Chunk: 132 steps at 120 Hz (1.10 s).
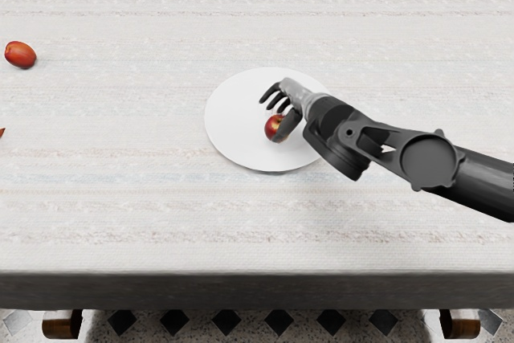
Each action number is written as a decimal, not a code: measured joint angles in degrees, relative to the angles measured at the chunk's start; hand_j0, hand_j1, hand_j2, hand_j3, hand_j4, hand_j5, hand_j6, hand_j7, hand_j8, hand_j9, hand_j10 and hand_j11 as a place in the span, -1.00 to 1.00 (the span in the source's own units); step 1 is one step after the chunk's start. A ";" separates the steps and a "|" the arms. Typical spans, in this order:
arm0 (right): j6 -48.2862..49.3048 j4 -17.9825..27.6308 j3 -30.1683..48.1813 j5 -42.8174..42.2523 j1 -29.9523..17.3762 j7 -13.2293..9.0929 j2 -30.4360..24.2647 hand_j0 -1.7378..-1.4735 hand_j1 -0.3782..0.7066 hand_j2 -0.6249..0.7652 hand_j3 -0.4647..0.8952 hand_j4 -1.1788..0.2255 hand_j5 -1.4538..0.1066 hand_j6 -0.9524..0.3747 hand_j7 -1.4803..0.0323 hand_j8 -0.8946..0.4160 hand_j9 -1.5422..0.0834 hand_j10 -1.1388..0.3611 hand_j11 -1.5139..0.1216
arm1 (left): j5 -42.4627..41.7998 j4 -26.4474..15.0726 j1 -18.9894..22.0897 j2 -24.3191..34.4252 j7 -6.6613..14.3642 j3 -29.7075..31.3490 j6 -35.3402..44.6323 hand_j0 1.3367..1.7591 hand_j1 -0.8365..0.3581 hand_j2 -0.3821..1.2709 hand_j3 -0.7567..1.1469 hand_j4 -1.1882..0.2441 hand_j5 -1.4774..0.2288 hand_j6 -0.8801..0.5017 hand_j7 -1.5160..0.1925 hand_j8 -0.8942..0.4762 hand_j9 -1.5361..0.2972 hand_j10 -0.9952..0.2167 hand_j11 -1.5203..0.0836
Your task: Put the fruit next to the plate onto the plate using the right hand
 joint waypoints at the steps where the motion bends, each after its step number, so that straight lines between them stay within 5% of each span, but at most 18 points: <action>1: -0.07 -0.01 -0.03 0.00 0.01 0.00 0.02 -0.40 -0.08 -0.05 -0.32 0.08 0.16 -0.20 0.23 -0.22 0.22 -0.05 0.18 | 0.00 0.00 0.00 0.00 0.00 0.00 0.00 0.52 0.52 -0.48 -0.21 0.33 0.38 -0.06 0.42 -0.04 0.34 0.26 0.52; 37: -0.87 0.32 0.39 0.47 0.35 0.00 -0.86 -0.40 -0.49 -0.12 -0.32 0.38 0.51 0.11 0.59 0.05 0.56 0.23 0.51 | 0.00 0.00 0.00 0.00 0.00 0.00 0.00 0.52 0.52 -0.48 -0.20 0.33 0.38 -0.06 0.42 -0.04 0.34 0.26 0.52; 59: 1.06 3.46 2.20 4.75 1.29 0.00 -5.84 -0.40 -0.70 -0.12 -0.32 0.52 0.67 0.26 0.76 0.19 0.71 0.36 0.67 | 0.00 0.00 0.00 0.00 -0.02 0.00 0.00 0.52 0.52 -0.48 -0.20 0.33 0.38 -0.06 0.42 -0.04 0.34 0.26 0.52; 132: 27.35 7.61 11.92 25.35 -0.95 0.00 -22.99 -0.40 -0.85 -0.11 -0.32 0.61 0.79 0.37 0.88 0.30 0.83 0.46 0.78 | 0.00 0.01 0.26 0.00 0.02 -0.04 0.00 0.52 0.52 -0.48 -0.21 0.33 0.38 -0.06 0.42 -0.04 0.34 0.26 0.52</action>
